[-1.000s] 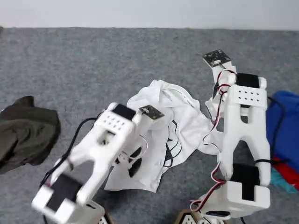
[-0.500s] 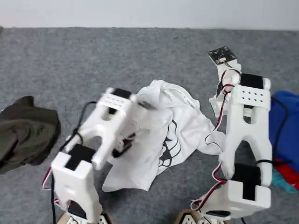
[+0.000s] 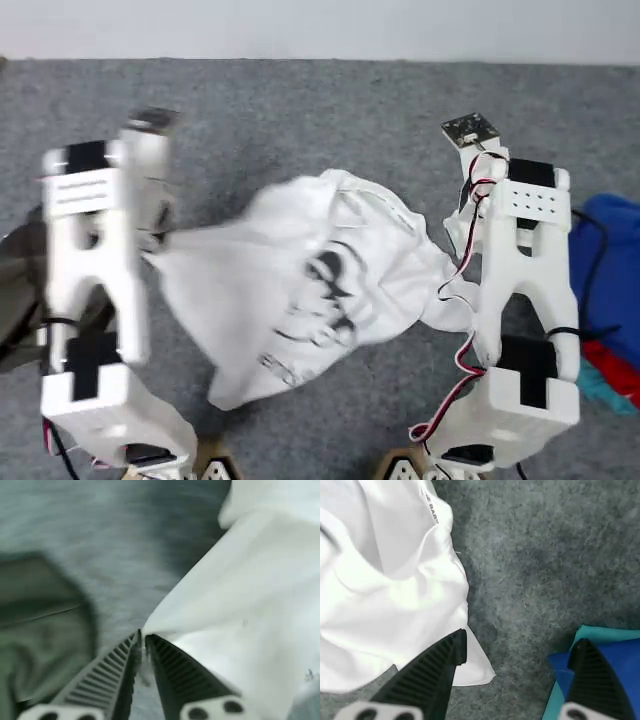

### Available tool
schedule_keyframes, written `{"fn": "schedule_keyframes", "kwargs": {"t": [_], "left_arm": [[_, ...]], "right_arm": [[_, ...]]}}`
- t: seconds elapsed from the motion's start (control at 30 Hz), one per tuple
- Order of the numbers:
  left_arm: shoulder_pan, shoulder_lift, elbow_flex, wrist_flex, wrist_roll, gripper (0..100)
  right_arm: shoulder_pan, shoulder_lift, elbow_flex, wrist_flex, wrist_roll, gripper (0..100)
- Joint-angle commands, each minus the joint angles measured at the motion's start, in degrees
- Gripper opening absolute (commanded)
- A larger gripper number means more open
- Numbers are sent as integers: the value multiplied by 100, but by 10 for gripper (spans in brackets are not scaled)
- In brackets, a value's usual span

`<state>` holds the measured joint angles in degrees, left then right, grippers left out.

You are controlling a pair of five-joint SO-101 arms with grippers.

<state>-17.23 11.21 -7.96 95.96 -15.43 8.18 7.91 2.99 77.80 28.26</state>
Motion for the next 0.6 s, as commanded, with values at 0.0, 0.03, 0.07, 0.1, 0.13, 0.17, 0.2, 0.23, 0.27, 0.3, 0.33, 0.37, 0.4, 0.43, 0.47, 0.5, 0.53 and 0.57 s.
{"fn": "schedule_keyframes", "kwargs": {"t": [0.0,0.03,0.07,0.1,0.13,0.17,0.2,0.23,0.27,0.3,0.33,0.37,0.4,0.43,0.47,0.5,0.53,0.57], "left_arm": [[-1248,246,-637,-457,888,13],[-1503,378,-831,-510,1125,13],[-1697,510,-1059,-475,1310,13],[-1793,642,-1279,-378,1398,15],[-1820,765,-1499,-185,1354,16],[-1820,879,-1710,62,1231,21],[-1776,1002,-1956,343,1090,41],[-1688,1090,-2123,510,993,71],[-1635,1116,-2176,475,958,108],[-1653,1090,-2246,475,967,140],[-1705,1020,-2290,475,967,164],[-1758,949,-2325,475,967,182],[-1793,853,-2334,475,967,190],[-1811,747,-2308,475,958,190],[-1846,624,-2290,484,958,186],[-1899,484,-2237,484,949,183],[-1934,316,-2149,484,941,183],[-1943,141,-2018,484,941,184]], "right_arm": [[4,-4,-325,-31,-26,332],[-4,4,-325,-48,-26,332],[-4,4,-325,-57,-26,332],[-4,4,-325,-66,-26,332],[-31,4,-325,-66,-26,332],[-75,4,-325,-57,-26,332],[-119,4,-325,-40,-26,332],[-171,-4,-325,-40,-26,332],[-233,-31,-325,-40,-26,332],[-295,-40,-325,-31,-26,332],[-374,-48,-334,-31,-18,332],[-444,-48,-343,-57,-18,332],[-514,-48,-378,-66,-18,332],[-585,-4,-484,-75,-18,332],[-646,22,-598,-110,-18,332],[-716,48,-703,-242,-9,332],[-804,92,-844,-391,9,332],[-919,154,-1037,-479,141,332]]}}
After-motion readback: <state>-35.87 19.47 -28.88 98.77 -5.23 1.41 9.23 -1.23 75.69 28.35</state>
